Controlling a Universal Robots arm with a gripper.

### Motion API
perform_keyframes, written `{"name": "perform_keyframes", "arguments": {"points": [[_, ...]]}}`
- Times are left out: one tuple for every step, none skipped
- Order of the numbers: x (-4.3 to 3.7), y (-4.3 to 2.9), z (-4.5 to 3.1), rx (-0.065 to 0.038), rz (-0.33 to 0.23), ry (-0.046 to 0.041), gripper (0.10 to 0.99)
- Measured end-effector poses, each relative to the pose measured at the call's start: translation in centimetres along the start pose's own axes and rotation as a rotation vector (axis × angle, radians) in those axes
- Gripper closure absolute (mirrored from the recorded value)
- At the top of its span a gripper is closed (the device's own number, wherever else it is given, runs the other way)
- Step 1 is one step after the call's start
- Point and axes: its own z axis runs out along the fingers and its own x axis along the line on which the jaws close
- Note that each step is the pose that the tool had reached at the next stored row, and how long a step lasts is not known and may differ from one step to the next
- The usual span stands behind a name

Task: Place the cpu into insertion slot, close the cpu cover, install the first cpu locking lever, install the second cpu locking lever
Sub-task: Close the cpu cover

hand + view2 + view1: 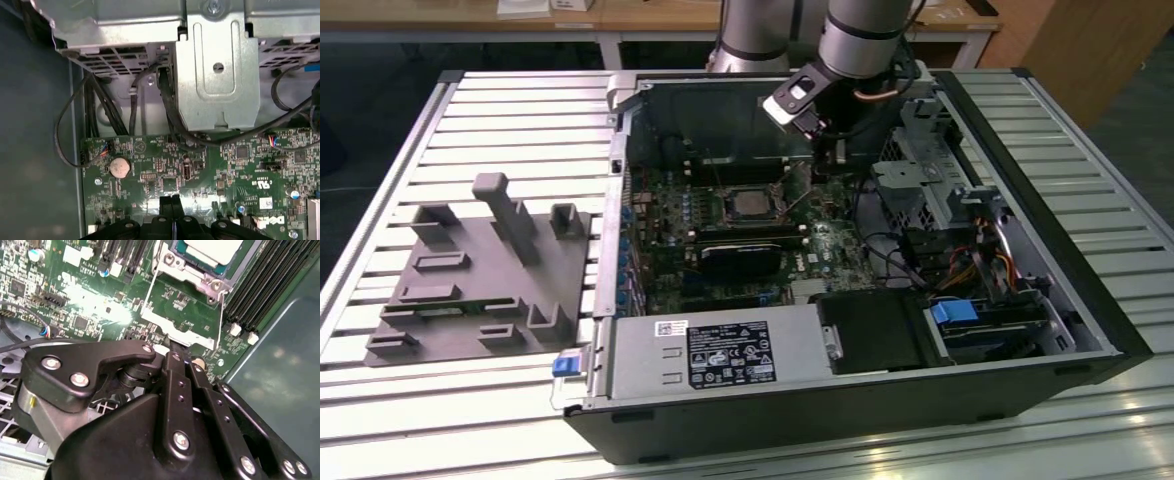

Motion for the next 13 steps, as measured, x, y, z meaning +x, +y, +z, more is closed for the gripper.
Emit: {"name": "perform_keyframes", "arguments": {"points": [[-0.02, -0.2, 0.0, -0.002, 0.0, 0.0001, 0.98], [-0.03, -0.46, 0.01, -0.005, 0.0, 0.0002, 0.98], [-0.05, -0.77, 0.02, -0.009, 0.0, 0.0005, 0.98], [-0.06, -1.11, 0.03, -0.013, 0.0, 0.0008, 0.98], [-0.08, -1.42, 0.04, -0.018, 0.0, 0.0011, 0.98], [-0.09, -1.76, 0.05, -0.023, -0.001, 0.0014, 0.98], [-0.1, -2.07, 0.06, -0.028, -0.001, 0.0017, 0.98], [-0.12, -2.39, 0.07, -0.033, -0.001, 0.002, 0.98], [-0.13, -2.7, 0.07, -0.038, -0.001, 0.0023, 0.98], [-0.14, -3.0, 0.08, -0.043, -0.001, 0.0024, 0.98], [-0.15, -3.28, 0.09, -0.048, -0.001, 0.0022, 0.98], [-0.16, -3.52, 0.1, -0.052, -0.001, 0.0021, 0.98], [-0.17, -3.75, 0.1, -0.056, -0.001, 0.002, 0.98]]}}
